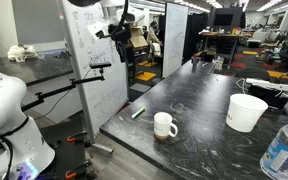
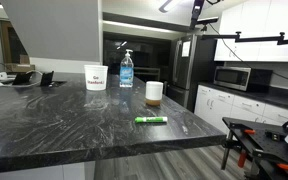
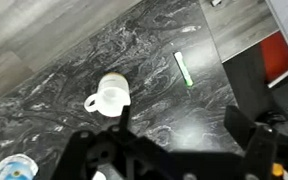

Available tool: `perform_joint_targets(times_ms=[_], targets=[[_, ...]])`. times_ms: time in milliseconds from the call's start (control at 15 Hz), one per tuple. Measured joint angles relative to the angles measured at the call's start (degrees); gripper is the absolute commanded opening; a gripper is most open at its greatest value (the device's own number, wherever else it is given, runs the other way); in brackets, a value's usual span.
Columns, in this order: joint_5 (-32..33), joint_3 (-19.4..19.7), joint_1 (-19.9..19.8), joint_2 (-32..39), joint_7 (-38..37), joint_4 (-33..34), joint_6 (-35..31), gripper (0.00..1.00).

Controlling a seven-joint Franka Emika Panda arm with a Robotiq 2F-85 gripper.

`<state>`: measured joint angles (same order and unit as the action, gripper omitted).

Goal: Move the marker to the right

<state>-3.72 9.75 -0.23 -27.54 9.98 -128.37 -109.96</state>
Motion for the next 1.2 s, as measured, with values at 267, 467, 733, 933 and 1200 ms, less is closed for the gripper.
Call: perform_joint_targets(times_ms=[267, 467, 733, 933, 1200], targets=[[0.0, 0.0, 0.0, 0.0, 0.0, 0.0, 0.0, 1.0], [0.0, -0.04, -0.06, 0.0, 0.0, 0.0, 0.0, 1.0], [-0.08, 0.01, -0.01, 2.34, 3.54, -0.26, -0.02, 1.0], [-0.32, 0.03, 0.08, 8.24, 8.25, -0.36, -3.0, 1.0], [-2.1, -0.71, 0.89, 17.33, 13.98, -0.54, -12.73, 1.0]])
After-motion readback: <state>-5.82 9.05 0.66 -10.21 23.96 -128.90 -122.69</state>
